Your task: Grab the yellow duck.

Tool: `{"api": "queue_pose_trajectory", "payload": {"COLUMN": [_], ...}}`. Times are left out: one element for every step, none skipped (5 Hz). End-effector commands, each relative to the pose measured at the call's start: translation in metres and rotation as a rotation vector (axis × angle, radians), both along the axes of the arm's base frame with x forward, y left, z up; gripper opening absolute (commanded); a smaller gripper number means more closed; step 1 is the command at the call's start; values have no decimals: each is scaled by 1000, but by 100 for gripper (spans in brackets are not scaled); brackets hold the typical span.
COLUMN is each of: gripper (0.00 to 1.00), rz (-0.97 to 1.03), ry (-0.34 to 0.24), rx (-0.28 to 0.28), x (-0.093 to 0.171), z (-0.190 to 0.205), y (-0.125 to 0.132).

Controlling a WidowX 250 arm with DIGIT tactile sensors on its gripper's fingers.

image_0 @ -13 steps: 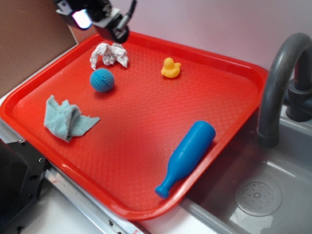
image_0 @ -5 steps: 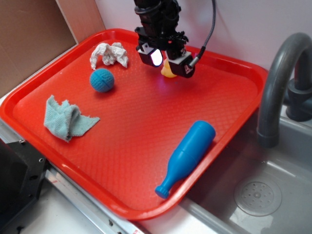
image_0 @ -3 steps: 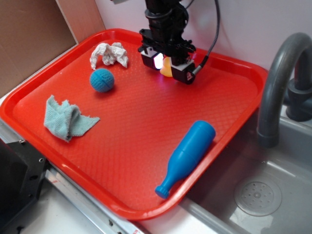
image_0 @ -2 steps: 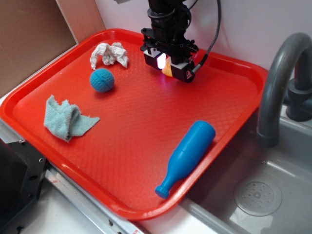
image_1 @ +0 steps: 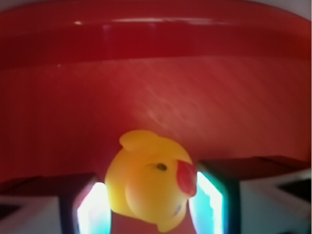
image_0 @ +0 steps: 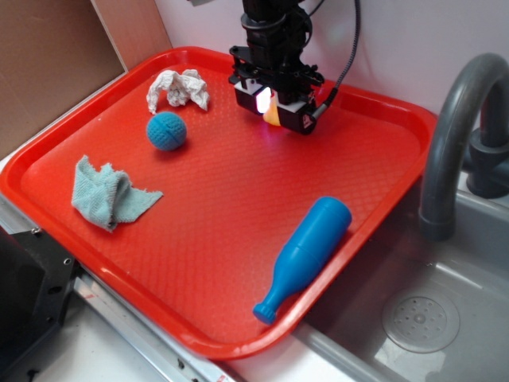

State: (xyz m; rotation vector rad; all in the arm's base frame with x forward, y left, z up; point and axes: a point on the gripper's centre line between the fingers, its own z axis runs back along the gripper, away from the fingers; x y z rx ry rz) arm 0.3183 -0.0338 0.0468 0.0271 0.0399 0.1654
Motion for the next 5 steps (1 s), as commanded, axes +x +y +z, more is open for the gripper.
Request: {"api": "queue_pose_trajectory", "payload": {"gripper": [0,0,0,0,0], "rz": [134,129,167,98,90], "ry": [-164,-135,-170,-186,-169], "rx": [-92,-175,-148,-200,-182], "x": [-34,-70,-95,-97,-95], "z": [111,141,160,159,161], "y": [4,3,4,4,11]}}
